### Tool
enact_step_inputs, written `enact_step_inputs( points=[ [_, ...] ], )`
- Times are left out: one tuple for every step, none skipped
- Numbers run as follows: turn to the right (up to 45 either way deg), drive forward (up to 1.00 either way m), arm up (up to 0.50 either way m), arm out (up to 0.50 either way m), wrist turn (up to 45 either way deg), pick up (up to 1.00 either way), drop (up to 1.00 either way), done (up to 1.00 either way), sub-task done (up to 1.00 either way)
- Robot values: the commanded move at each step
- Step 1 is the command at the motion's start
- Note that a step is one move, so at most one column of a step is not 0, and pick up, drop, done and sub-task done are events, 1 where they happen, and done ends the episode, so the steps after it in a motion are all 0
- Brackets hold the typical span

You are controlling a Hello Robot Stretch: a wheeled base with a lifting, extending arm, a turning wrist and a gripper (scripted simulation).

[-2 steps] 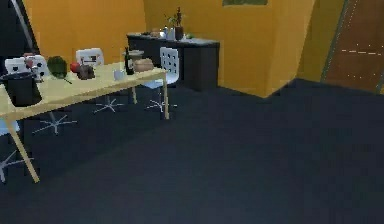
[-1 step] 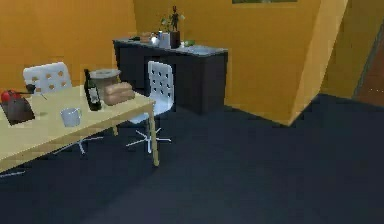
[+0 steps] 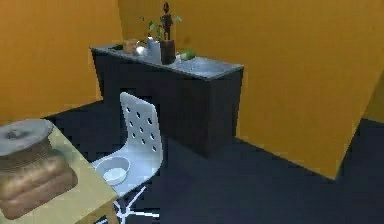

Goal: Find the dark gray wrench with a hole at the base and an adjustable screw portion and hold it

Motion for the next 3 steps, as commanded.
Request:
enact_step_inputs(
  points=[
    [0.0,1.0,0.0,0.0,0.0,0.0,0.0,0.0,0.0],
    [0.0,0.2,0.0,0.0,0.0,0.0,0.0,0.0,0.0],
    [-36.0,0.0,0.0,0.0,0.0,0.0,0.0,0.0,0.0]
  ],
)
